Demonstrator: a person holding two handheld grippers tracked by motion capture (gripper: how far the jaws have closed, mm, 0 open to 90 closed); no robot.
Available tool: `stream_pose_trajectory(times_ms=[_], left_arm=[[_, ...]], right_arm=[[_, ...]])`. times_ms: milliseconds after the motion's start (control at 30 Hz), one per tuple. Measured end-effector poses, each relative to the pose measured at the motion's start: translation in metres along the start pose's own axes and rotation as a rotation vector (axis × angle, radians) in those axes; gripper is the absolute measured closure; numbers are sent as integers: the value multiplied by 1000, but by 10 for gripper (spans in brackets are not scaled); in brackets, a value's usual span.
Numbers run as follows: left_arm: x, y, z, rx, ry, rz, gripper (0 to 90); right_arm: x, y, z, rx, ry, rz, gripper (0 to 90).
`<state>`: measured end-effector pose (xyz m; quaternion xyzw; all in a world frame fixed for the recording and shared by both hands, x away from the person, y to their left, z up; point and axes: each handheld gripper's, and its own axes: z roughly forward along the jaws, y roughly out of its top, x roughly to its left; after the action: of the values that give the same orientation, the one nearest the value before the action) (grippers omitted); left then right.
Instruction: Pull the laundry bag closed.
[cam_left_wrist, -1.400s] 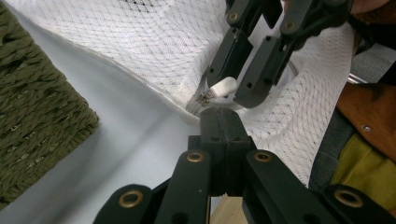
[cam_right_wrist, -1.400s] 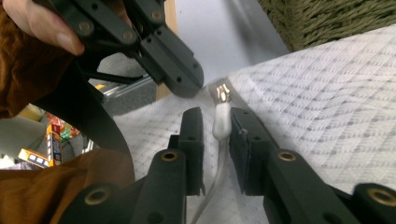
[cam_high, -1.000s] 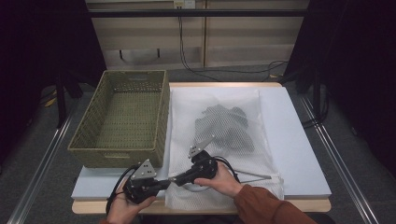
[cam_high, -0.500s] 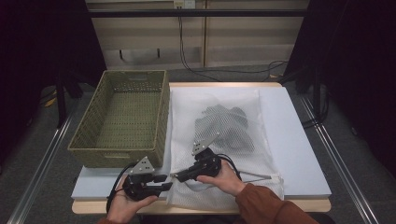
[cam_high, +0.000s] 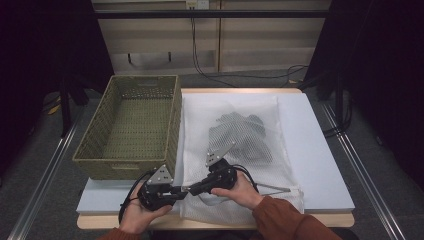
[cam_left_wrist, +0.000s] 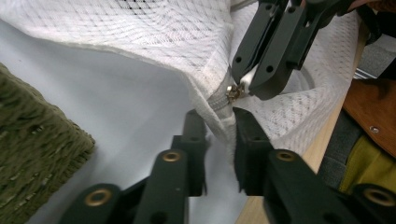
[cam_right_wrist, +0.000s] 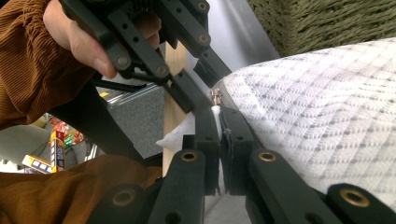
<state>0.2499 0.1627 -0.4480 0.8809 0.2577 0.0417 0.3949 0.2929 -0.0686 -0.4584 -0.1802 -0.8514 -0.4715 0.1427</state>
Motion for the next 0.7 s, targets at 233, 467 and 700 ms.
stream_pose_trajectory(times_ms=[233, 467, 700], left_arm=[[-2, 0, -3, -12, -1, -24, 878], [-1, 0, -6, -52, -21, -52, 884], [-4, 1, -9, -66, -6, -41, 885]], right_arm=[[2, 0, -2, -9, -28, 3, 877], [3, 0, -5, -16, -56, 14, 878], [6, 1, -8, -25, -66, 11, 879]])
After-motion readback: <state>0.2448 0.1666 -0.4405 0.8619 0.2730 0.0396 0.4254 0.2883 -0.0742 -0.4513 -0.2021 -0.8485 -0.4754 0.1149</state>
